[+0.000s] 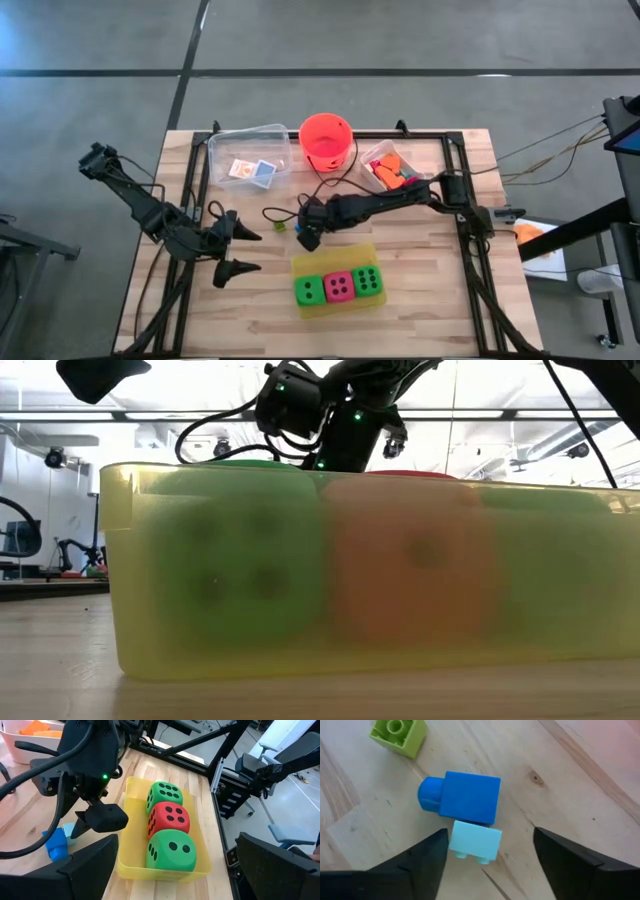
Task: Pick & Place Toys
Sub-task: Put the light blue game piece into the white bin
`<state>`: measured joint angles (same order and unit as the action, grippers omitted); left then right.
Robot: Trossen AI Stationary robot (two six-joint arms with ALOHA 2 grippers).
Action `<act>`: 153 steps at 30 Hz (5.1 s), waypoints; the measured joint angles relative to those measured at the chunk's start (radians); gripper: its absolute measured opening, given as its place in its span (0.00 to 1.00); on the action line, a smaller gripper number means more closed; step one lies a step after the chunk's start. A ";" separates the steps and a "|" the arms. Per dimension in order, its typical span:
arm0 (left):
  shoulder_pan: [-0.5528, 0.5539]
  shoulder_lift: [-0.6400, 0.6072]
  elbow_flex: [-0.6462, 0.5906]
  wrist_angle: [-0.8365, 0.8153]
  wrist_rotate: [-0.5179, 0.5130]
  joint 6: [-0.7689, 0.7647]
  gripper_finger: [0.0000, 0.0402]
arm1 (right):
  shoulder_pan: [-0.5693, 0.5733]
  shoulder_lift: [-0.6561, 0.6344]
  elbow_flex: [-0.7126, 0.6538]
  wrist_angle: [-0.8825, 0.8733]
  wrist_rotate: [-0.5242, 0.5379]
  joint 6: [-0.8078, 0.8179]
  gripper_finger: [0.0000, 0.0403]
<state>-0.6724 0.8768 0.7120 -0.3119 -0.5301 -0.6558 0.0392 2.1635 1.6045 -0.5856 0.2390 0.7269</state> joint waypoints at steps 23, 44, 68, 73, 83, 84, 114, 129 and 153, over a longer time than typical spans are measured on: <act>0.000 0.000 0.000 0.001 0.000 -0.033 0.98 | 0.007 -0.003 -0.027 0.031 -0.008 0.012 0.36; 0.000 0.000 0.000 0.001 0.000 -0.052 0.98 | 0.009 -0.039 -0.039 -0.112 -0.006 -0.037 0.37; 0.000 0.000 0.000 -0.003 0.019 -0.052 0.98 | -0.130 -0.326 -0.208 -0.238 -0.015 -0.230 0.37; 0.000 0.000 0.000 -0.003 0.019 -0.052 0.98 | -0.182 -0.441 -0.311 -0.188 -0.011 -0.237 0.37; 0.000 0.000 0.000 -0.003 0.019 -0.052 0.98 | -0.330 -0.655 -0.479 -0.022 -0.010 -0.271 0.37; 0.000 0.000 0.000 -0.003 0.019 -0.052 0.98 | -0.352 -0.668 -0.490 -0.014 -0.010 -0.276 0.37; 0.000 0.000 0.000 -0.002 0.019 -0.059 0.98 | -0.657 -0.594 -0.667 0.174 -0.172 -0.346 0.37; 0.000 0.000 0.000 -0.002 0.019 -0.060 0.98 | -0.658 -0.562 -0.655 0.181 -0.172 -0.383 0.37; 0.000 0.000 0.000 -0.002 0.018 -0.076 0.98 | -0.659 -0.556 -0.663 0.159 -0.307 -0.420 0.56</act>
<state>-0.6724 0.8764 0.7120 -0.3134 -0.5117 -0.7320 -0.6197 1.6073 0.9416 -0.4264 -0.0683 0.3074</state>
